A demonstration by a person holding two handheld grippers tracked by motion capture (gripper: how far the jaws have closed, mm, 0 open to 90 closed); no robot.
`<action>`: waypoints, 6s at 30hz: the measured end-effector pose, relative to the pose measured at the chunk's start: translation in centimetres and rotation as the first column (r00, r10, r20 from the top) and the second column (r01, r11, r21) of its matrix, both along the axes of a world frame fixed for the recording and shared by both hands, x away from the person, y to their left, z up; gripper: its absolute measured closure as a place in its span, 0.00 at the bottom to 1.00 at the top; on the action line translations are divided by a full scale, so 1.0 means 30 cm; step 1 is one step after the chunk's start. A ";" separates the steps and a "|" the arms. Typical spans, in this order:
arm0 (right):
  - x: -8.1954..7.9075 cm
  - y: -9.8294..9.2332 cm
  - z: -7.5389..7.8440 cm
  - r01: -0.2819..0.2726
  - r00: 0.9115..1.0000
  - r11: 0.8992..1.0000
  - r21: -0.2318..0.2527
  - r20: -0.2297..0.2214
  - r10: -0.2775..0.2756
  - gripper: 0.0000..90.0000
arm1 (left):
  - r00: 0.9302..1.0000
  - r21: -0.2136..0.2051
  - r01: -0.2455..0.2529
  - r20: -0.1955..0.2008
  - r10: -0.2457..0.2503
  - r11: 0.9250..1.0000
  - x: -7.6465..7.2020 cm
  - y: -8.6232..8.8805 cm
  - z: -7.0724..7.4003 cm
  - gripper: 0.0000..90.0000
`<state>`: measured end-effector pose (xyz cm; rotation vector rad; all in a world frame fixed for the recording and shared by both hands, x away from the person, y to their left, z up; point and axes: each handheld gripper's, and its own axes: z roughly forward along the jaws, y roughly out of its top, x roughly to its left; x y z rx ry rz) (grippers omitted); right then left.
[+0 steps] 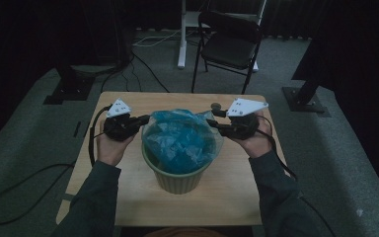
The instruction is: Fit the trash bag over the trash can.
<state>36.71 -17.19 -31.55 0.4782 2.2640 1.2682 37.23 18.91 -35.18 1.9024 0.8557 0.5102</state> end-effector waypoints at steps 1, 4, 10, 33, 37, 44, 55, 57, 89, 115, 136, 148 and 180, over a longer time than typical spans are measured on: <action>-0.012 0.001 0.003 -0.005 1.000 1.000 0.020 0.022 0.005 0.68 | 1.000 -0.001 -0.002 0.000 0.002 1.000 0.000 0.001 0.001 1.00; -0.017 0.000 0.007 -0.027 0.999 0.999 0.024 0.020 0.026 0.68 | 1.000 -0.001 -0.005 0.000 0.005 1.000 0.001 0.003 0.001 1.00; -0.012 0.034 -0.015 -0.058 0.998 0.997 -0.046 -0.021 0.057 0.65 | 1.000 -0.008 -0.007 -0.001 0.007 1.000 0.003 0.003 0.002 1.00; 0.135 0.028 -0.100 0.183 0.976 0.978 -0.103 -0.102 -0.193 1.00 | 0.996 -0.013 -0.082 -0.043 0.082 0.997 0.061 0.033 -0.030 1.00; 0.165 0.032 -0.126 0.192 0.970 0.975 -0.111 -0.133 -0.206 1.00 | 0.991 -0.007 -0.090 -0.102 0.089 0.996 0.123 0.025 -0.091 1.00; 0.194 0.035 -0.176 0.201 0.959 0.971 -0.126 -0.175 -0.222 1.00 | 0.984 -0.017 -0.089 -0.155 0.085 0.996 0.143 0.033 -0.142 1.00; 0.164 0.026 -0.264 0.152 0.946 0.975 -0.164 -0.261 -0.191 1.00 | 0.977 -0.018 -0.067 -0.204 0.062 0.998 0.121 0.031 -0.218 1.00; 0.159 0.017 -0.273 0.144 0.943 0.976 -0.163 -0.275 -0.185 1.00 | 0.975 -0.020 -0.063 -0.213 0.057 0.998 0.117 0.030 -0.229 1.00; 0.017 -0.098 -0.136 0.088 0.968 0.996 -0.014 -0.234 -0.089 0.80 | 0.995 -0.180 -0.071 -0.086 0.056 0.981 -0.034 0.169 -0.098 0.82; -0.025 -0.067 -0.142 -0.092 0.951 0.995 0.024 -0.296 0.095 0.83 | 0.974 -0.279 0.124 -0.148 -0.170 0.952 -0.015 0.137 -0.122 0.86; -0.089 -0.106 -0.200 -0.122 0.922 0.992 -0.028 -0.375 0.103 1.00 | 0.963 -0.253 0.127 -0.202 -0.181 0.959 -0.118 0.159 -0.192 1.00; -0.101 -0.079 -0.225 -0.155 0.907 0.988 -0.014 -0.398 0.136 1.00 | 0.951 -0.255 0.155 -0.222 -0.214 0.954 -0.137 0.135 -0.224 1.00; 0.010 -0.062 -0.271 -0.021 0.923 1.000 -0.010 -0.385 0.015 0.87 | 0.973 -0.200 0.030 -0.218 -0.074 0.979 -0.007 0.126 -0.244 0.87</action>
